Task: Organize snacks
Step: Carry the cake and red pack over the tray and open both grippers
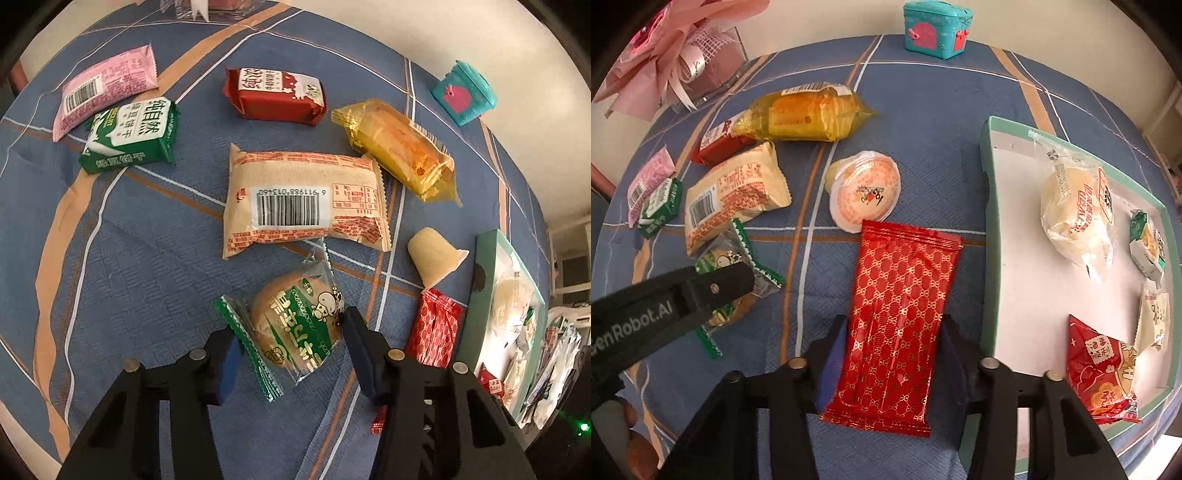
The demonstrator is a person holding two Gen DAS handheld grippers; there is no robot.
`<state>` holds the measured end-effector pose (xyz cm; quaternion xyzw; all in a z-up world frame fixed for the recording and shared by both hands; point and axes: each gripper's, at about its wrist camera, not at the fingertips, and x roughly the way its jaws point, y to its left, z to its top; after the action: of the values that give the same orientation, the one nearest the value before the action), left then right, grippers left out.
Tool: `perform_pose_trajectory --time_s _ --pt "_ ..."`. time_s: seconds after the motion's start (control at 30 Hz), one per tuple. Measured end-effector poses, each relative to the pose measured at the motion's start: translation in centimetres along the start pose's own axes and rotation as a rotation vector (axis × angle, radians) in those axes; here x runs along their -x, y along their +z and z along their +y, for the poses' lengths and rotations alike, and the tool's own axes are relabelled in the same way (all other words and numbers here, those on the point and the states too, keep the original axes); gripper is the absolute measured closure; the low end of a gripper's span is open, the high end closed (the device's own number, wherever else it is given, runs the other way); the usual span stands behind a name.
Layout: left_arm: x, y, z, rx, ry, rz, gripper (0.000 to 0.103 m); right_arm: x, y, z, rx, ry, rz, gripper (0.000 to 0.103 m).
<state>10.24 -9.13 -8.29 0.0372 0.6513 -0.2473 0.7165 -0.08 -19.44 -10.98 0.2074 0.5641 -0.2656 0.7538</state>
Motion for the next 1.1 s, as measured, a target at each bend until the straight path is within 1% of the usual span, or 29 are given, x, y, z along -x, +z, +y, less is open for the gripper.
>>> perform_pose_trajectory --time_s 0.1,0.2,0.33,0.43,0.6,0.7,0.73,0.9,1.03,1.1 --pt "0.2 -0.1 0.4 0.011 -0.001 -0.003 0.05 0.2 0.1 -0.8 -0.023 0.04 0.007 0.055" --pt "0.7 -0.2 0.9 0.022 -0.019 -0.007 0.05 1.2 0.3 -1.8 -0.052 0.101 0.01 0.055" --pt "1.9 -0.1 1.3 0.029 -0.033 -0.03 0.05 2.9 0.5 -2.4 -0.061 0.127 -0.014 0.055" --pt "3.5 0.0 1.4 0.023 -0.029 -0.068 0.05 4.5 0.6 -3.3 -0.08 0.166 -0.031 0.055" --pt "5.8 -0.2 1.0 0.01 -0.036 -0.123 0.05 7.1 0.2 -3.9 -0.087 0.189 -0.073 0.055" --pt "6.8 -0.5 0.6 0.0 -0.043 -0.144 0.05 7.9 0.3 -5.1 -0.099 0.196 -0.089 0.055" --pt "7.1 -0.6 0.4 -0.003 -0.042 -0.147 0.05 8.1 0.1 -5.1 -0.104 0.194 -0.092 0.055" --pt "7.4 -1.7 -1.8 -0.022 -0.053 -0.149 0.05 9.5 -0.3 -7.7 -0.136 0.195 -0.11 0.055" --pt "6.8 -2.3 -4.8 -0.074 -0.057 -0.136 0.05 10.8 -0.2 -10.4 -0.176 0.196 -0.153 0.055" --pt "6.6 -3.1 -6.6 -0.117 -0.058 -0.128 0.05 11.2 -0.2 -12.0 -0.204 0.184 -0.165 0.055"
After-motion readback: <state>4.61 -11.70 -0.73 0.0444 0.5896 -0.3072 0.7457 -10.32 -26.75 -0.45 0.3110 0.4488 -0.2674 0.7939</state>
